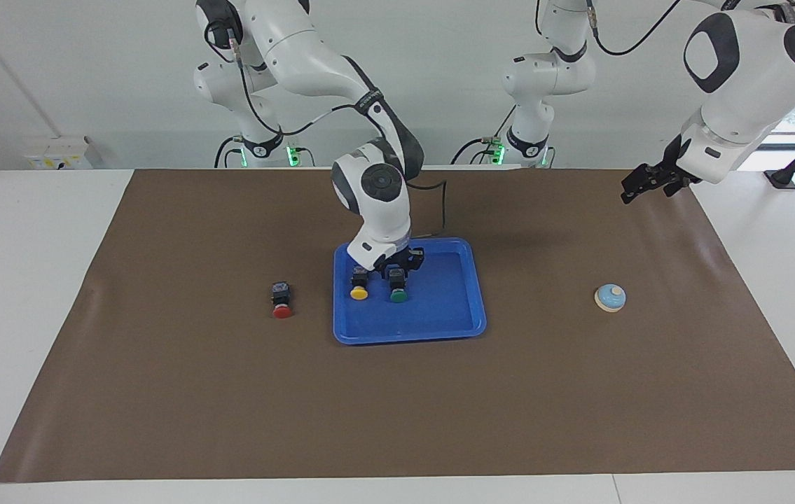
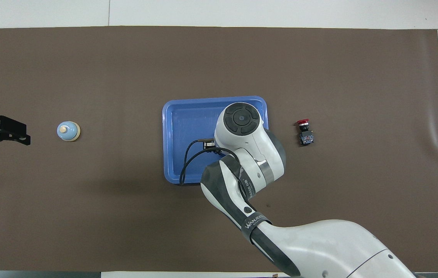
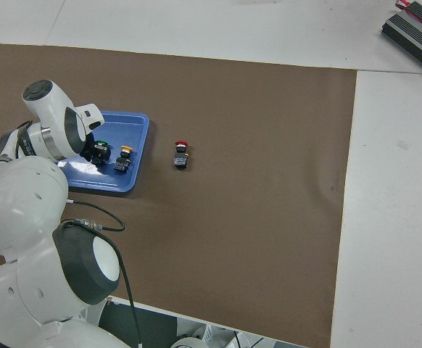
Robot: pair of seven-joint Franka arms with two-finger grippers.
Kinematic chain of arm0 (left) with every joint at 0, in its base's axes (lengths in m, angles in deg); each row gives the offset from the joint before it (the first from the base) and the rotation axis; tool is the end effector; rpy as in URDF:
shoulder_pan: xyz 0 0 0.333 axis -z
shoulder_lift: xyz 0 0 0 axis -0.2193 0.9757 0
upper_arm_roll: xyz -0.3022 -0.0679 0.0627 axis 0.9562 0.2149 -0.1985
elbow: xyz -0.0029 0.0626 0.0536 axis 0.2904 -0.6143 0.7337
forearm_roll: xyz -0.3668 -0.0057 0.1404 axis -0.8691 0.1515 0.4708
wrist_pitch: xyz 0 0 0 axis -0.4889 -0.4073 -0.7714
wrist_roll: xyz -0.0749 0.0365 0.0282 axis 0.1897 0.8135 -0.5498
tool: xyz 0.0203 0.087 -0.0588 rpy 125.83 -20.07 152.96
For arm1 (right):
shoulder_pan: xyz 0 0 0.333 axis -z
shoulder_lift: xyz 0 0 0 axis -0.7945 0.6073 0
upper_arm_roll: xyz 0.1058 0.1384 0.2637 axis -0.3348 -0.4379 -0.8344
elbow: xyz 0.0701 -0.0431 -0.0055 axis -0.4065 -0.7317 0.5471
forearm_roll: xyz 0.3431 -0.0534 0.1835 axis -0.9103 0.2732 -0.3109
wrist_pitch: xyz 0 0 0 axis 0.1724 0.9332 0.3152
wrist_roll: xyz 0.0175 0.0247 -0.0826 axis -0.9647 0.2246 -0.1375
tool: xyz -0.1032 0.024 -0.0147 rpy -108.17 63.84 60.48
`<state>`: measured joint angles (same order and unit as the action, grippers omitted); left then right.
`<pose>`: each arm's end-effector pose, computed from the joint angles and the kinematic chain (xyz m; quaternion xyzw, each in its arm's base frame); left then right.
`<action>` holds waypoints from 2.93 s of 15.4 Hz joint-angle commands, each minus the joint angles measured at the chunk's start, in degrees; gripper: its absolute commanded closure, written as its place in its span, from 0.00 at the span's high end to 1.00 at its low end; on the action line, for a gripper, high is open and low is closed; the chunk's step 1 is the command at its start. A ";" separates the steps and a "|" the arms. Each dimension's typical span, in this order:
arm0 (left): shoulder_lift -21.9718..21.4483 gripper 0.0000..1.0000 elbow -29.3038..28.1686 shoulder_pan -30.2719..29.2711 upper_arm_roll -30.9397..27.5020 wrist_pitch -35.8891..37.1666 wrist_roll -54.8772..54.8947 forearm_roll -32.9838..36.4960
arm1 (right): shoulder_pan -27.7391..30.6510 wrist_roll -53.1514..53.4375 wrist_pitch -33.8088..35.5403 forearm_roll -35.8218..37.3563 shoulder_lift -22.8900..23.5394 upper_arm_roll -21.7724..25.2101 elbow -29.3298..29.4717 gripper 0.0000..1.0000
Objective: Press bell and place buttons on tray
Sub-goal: 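Carry the green button into the tray beside the yellow one, then return the right gripper and grasp the red-capped button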
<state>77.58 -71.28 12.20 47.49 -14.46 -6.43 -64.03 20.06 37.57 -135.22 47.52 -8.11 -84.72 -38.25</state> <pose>0.5359 0.0111 0.5633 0.9945 0.0541 -0.0893 0.0086 0.5342 0.3675 0.3062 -0.9981 0.0097 0.0505 0.0339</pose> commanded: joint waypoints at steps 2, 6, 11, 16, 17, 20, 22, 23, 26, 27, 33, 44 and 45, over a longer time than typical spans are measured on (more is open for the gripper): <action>-0.79 1.00 -0.37 0.20 -0.25 -0.57 -0.45 -0.49 | 1.16 0.19 6.90 0.66 -0.73 0.20 4.03 1.00; -0.79 1.00 -0.37 0.11 -0.25 -0.57 -0.45 -0.49 | 8.36 -8.14 9.28 2.33 -3.71 1.08 4.04 1.00; -0.87 1.00 -0.37 0.11 -0.25 -0.57 -0.45 -0.49 | 19.09 -18.69 8.85 4.34 -5.82 1.34 -0.78 1.00; -0.79 1.00 -0.37 0.20 -0.25 -0.57 -0.45 -0.49 | 23.67 -25.13 0.87 7.52 -7.85 1.26 -8.78 1.00; -0.79 1.00 -0.37 0.11 -0.25 -0.57 -0.45 -0.49 | 23.58 -24.70 -1.15 7.52 -8.20 1.17 -10.36 1.00; -0.79 1.00 -0.37 0.11 -0.25 -0.57 -0.45 -0.49 | 23.49 -24.78 -3.37 7.52 -8.38 1.17 -11.78 1.00; -0.79 1.00 -0.37 0.11 -0.25 -0.57 -0.45 -0.49 | 22.97 -24.35 -3.19 7.43 -8.38 1.08 -11.78 1.00; -0.79 1.00 -0.37 0.11 -0.25 -0.57 -0.45 -0.49 | 22.79 -23.82 -3.37 7.52 -8.38 1.08 -11.78 1.00; -0.79 1.00 -0.37 0.20 -0.25 -0.57 -0.45 -0.49 | 22.88 -23.90 -3.63 7.52 -8.55 1.08 -13.01 1.00; -0.79 1.00 -0.37 0.11 -0.25 -0.57 -0.45 -0.49 | 22.88 -23.90 -3.80 7.52 -8.81 1.08 -13.71 1.00; -0.87 1.00 -0.37 0.11 -0.25 -0.57 -0.45 -0.49 | 22.70 -23.73 -3.81 7.52 -9.34 1.08 -15.30 0.97; -0.79 1.00 -0.37 0.11 -0.25 -0.57 -0.45 -0.49 | 20.77 -22.23 -2.67 7.08 -9.08 0.82 -11.80 0.00; -0.79 1.00 -0.37 0.11 -0.25 -0.57 -0.45 -0.49 | 19.81 -22.23 -1.53 6.91 -9.08 0.64 -10.04 0.00</action>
<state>77.58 -71.28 12.20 47.49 -14.46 -6.43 -64.03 40.80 13.91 -138.10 53.98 -16.44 -83.43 -50.75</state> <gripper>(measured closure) 0.000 0.590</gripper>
